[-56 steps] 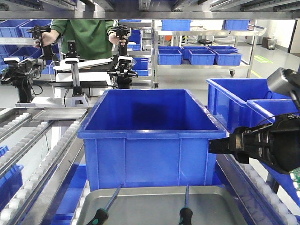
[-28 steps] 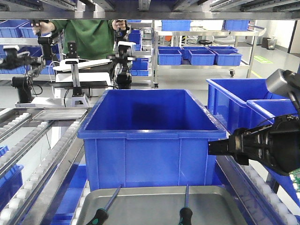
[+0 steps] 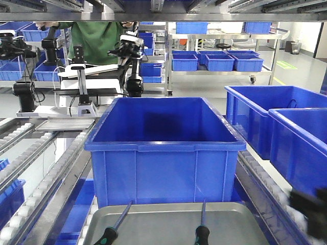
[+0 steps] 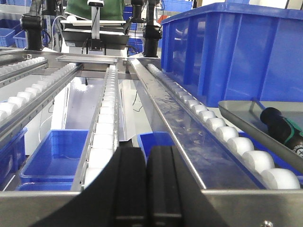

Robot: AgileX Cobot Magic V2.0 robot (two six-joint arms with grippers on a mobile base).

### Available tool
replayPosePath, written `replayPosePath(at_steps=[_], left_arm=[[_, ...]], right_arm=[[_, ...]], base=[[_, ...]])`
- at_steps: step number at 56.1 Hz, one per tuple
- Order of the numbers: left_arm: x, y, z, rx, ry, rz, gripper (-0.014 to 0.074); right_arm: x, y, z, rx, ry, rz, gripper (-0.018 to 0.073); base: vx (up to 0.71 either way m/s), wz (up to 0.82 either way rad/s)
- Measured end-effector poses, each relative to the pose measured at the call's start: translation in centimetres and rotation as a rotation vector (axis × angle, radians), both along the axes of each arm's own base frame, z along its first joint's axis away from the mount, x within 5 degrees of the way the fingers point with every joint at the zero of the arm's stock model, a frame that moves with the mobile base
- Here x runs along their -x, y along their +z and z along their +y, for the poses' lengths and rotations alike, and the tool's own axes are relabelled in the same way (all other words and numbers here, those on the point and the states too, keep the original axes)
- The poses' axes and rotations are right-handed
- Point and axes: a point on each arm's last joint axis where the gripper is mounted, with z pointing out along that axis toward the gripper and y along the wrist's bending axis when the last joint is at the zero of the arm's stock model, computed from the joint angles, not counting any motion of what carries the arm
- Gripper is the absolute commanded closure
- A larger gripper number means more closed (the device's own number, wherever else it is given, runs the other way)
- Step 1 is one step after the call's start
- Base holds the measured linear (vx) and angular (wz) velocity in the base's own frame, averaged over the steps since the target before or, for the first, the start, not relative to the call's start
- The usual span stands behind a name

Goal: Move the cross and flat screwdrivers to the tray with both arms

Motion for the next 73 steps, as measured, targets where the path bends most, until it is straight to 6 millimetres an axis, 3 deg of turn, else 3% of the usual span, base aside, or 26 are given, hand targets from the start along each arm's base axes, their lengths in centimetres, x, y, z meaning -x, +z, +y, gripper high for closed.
replayPosePath(at_steps=[11, 20, 31, 73], left_arm=[[0.0, 0.0, 0.0, 0.000, 0.000, 0.000, 0.0603], [0.0, 0.0, 0.0, 0.000, 0.000, 0.000, 0.0603], [0.0, 0.0, 0.0, 0.000, 0.000, 0.000, 0.0603], [0.0, 0.0, 0.0, 0.000, 0.000, 0.001, 0.0603]], right_arm=[[5.0, -6.3, -2.6, 0.019, -0.149, -0.131, 0.0576], [7.5, -11.5, -3.3, 0.103, -0.174, -0.153, 0.0572], [9.1, -16.1, -3.4, 0.125, -0.176, -0.232, 0.0571], [9.3, -16.3, -3.4, 0.087, -0.187, -0.301, 0.0571]], base=[[0.00, 0.00], [0.00, 0.00], [0.00, 0.00], [0.00, 0.00]])
